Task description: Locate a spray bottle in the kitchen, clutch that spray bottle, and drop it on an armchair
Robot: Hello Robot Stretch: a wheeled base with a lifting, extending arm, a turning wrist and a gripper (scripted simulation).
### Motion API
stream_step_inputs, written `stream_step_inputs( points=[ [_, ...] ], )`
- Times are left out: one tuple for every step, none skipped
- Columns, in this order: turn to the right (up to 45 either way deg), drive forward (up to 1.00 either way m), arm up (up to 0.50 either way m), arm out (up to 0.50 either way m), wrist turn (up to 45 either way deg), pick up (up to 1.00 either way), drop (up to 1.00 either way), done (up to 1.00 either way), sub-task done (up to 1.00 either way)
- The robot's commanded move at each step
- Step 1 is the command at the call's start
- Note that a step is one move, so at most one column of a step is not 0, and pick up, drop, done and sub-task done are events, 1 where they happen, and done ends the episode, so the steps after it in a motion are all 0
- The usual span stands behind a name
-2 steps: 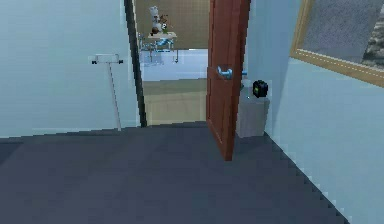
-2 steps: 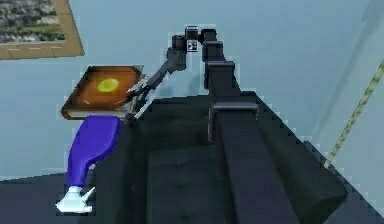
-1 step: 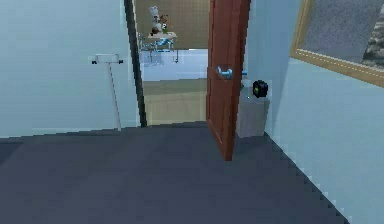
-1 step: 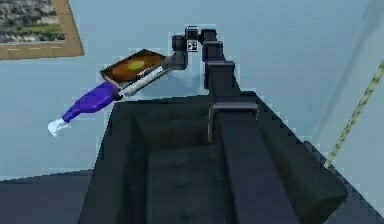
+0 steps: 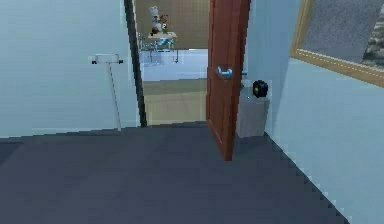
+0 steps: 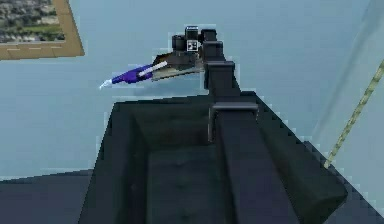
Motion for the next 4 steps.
stream_step_inputs(
  points=[
    [0.0,0.00,0.00,0.00,39.0,0.00,0.00,0.00,0.00],
    [0.0,0.00,-0.36,0.00,0.0,0.00,0.00,0.00,0.00],
    [0.0,0.00,-0.32,0.00,0.0,0.00,0.00,0.00,0.00],
    [0.0,0.00,0.00,0.00,0.0,0.00,1.00,0.00,0.00]
  ],
)
